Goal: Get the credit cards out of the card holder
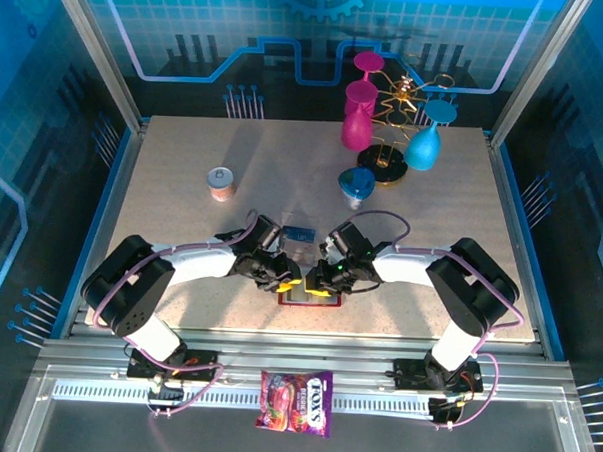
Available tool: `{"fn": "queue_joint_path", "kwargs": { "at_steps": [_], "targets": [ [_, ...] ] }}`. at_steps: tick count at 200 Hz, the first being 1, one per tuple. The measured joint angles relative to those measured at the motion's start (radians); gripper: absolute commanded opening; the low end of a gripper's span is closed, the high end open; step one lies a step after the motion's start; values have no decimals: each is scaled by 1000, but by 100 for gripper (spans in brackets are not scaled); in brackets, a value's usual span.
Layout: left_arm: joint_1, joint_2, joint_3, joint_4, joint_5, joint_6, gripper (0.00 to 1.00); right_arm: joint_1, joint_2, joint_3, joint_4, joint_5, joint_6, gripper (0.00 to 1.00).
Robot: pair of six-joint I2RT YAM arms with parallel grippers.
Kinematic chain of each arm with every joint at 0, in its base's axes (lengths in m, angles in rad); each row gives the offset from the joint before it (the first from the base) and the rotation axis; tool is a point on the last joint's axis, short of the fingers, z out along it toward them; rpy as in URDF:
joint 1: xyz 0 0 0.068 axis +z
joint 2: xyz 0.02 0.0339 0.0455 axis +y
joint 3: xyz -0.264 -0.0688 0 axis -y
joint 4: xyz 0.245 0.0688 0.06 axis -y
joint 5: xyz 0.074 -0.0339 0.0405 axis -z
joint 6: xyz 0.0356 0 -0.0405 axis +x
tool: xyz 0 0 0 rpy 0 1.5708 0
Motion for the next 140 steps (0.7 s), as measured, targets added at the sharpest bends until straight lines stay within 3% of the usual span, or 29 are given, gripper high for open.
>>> {"fn": "queue_joint_path", "kwargs": {
  "at_steps": [86, 140],
  "targets": [
    [-1, 0, 47, 11, 19, -14, 29, -33, -130, -9, -53, 13, 8, 31],
    [-20, 3, 97, 8, 26, -14, 33, -107, -246, 13, -217, 71, -61, 32]
  ]
}}
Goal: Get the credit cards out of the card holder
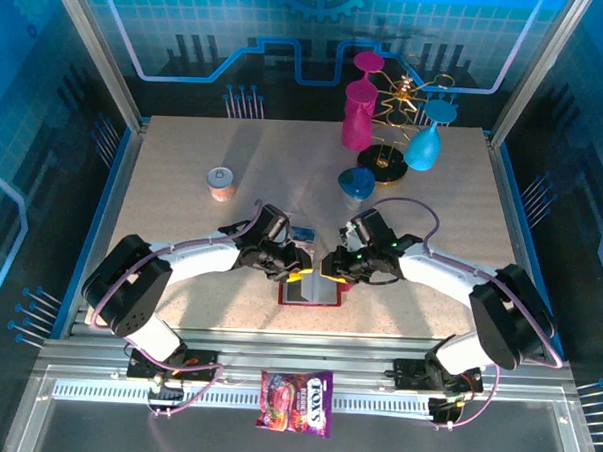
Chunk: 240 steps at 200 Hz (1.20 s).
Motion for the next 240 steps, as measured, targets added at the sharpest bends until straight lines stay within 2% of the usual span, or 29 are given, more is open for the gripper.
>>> {"fn": "queue_joint_path", "kwargs": {
  "at_steps": [42, 76, 145, 240],
  "targets": [
    [-27, 43, 50, 0, 3, -1, 42, -61, -68, 11, -130, 65, -70, 33],
    [-48, 94, 85, 0, 9, 0, 44, -102, -114, 10, -186, 89, -97, 34],
    [-84, 180, 145, 1, 23, 0, 50, -122, -147, -14, -218, 90, -111, 34],
    [-90, 197, 151, 5, 26, 0, 52, -124, -154, -20, -216, 77, -110, 34]
  ]
}}
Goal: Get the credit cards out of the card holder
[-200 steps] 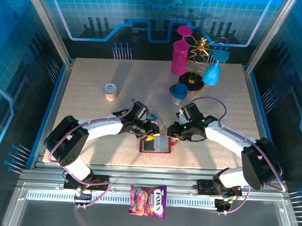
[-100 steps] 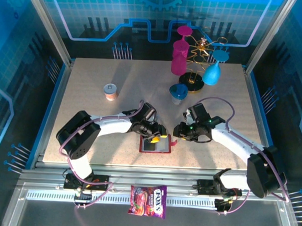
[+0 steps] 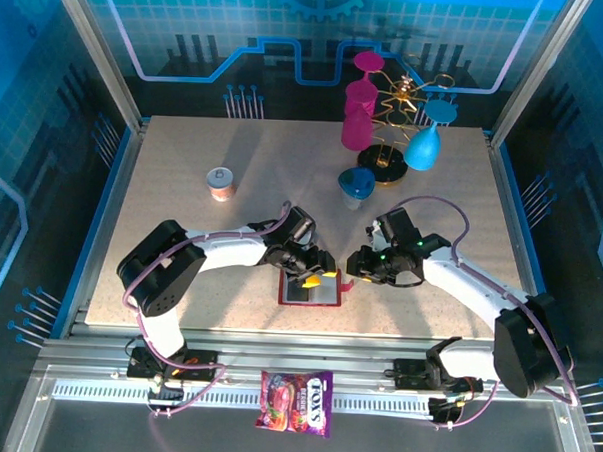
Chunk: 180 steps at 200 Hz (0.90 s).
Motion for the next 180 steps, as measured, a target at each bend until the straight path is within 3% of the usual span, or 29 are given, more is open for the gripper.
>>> {"fn": "queue_joint_path", "kwargs": {
  "at_steps": [84, 180],
  "targets": [
    [6, -79, -20, -1, -2, 1, 50, 12, 40, -3, 50, -40, 19, 32],
    [73, -214, -191, 2, -25, -1, 43, 117, 194, 69, 104, -45, 53, 29]
  ]
}}
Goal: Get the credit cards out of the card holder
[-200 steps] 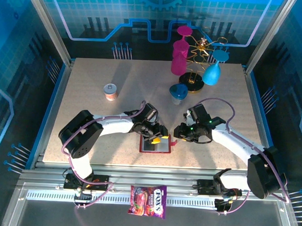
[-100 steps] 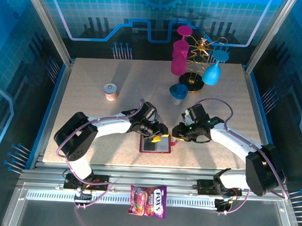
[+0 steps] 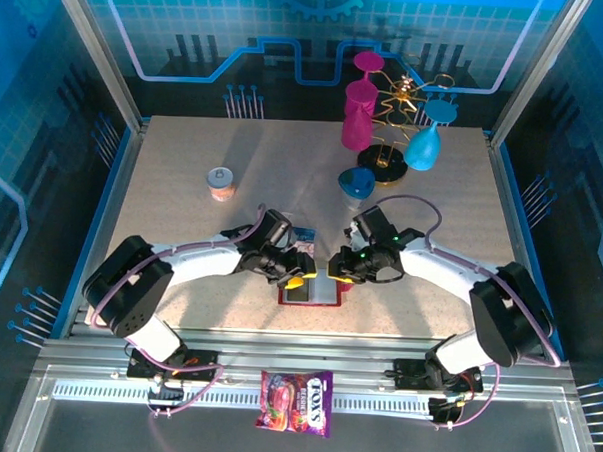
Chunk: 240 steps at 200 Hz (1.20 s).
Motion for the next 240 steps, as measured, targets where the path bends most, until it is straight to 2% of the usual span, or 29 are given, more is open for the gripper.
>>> {"fn": "queue_joint_path", "kwargs": {
  "at_steps": [101, 240],
  "targets": [
    [78, -66, -119, 8, -13, -3, 18, 131, 183, 58, 140, -23, 98, 23],
    [85, -40, -124, 37, -9, 2, 14, 148, 243, 71, 175, -23, 121, 24]
  ]
}}
